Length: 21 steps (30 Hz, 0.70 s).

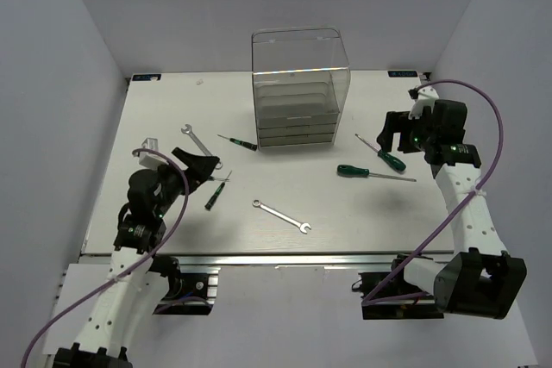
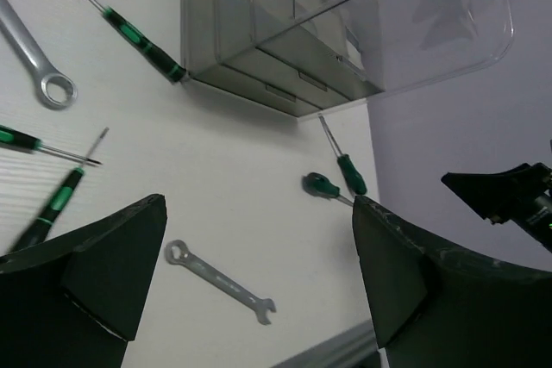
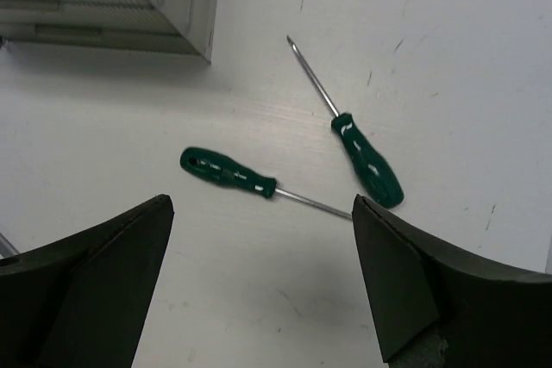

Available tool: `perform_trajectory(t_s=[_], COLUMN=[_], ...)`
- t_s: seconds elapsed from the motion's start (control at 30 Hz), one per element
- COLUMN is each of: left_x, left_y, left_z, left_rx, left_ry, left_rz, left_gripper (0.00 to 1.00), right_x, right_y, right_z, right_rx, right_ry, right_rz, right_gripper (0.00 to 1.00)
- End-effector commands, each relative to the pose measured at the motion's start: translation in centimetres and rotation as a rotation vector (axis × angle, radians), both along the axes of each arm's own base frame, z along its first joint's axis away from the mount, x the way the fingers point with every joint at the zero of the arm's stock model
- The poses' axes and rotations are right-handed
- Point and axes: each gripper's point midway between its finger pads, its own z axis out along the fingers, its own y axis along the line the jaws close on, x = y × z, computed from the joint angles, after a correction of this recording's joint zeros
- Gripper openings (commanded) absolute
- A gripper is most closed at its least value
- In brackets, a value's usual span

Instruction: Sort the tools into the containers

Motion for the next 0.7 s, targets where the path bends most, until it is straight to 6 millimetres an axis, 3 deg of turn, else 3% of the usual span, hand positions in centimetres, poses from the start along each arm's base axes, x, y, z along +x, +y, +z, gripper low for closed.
perform_trajectory(t_s=[0.0, 0.17, 0.23, 0.27, 0.3, 0.37, 0.47, 0.5, 0.57, 0.6, 0.67], left_x=[0.3, 2.2, 2.9, 3.2, 3.5, 3.5, 4.9, 5.7, 6.7, 7.6, 8.8], left_y=[-3.2, -6.0, -7.5, -8.7, -9.4, -10.6, -11.5, -11.8, -13.2, -13.9, -15.4], left_z=[1.2, -0.2, -0.1, -1.2, -1.4, -2.7, -3.6, -4.5, -3.6, -2.3, -3.3], left_rx=[-0.179, -0.163, -0.180, -0.174, -0.208, -0.237, -0.308, -0.311, -0.325, -0.332, -0.326], left_ry=[0.020, 0.107, 0.115, 0.161, 0.184, 0.228, 0.235, 0.248, 0.210, 0.182, 0.182], left_rz=[-0.134, -0.122, -0.130, -0.138, -0.131, -0.122, -0.057, -0.026, -0.038, -0.044, -0.053], left_gripper=[0.98, 0.97, 0.84, 0.76, 0.59, 0.42, 0.37, 0.41, 0.53, 0.55, 0.59], right_x=[2.1, 1.1, 0.4, 0.0, -0.1, -0.9, -2.0, -2.0, -3.8, -4.0, -5.2], right_y=[-0.2, 2.9, 3.6, 4.1, 4.2, 4.6, 5.3, 5.6, 7.3, 7.8, 9.0], right_z=[2.8, 2.7, 2.4, 2.5, 2.6, 2.5, 2.7, 2.9, 2.6, 2.8, 2.3], right_rx=[0.007, -0.003, -0.036, -0.027, -0.043, -0.039, -0.016, -0.006, 0.068, 0.088, 0.159], right_ry=[-0.107, -0.155, -0.172, -0.179, -0.195, -0.183, -0.197, -0.220, -0.231, -0.253, -0.267], right_rz=[-0.031, 0.253, 0.362, 0.404, 0.435, 0.470, 0.508, 0.521, 0.618, 0.646, 0.711], right_gripper=[0.89, 0.89, 0.89, 0.89, 0.89, 0.89, 0.89, 0.82, 0.68, 0.51, 0.36])
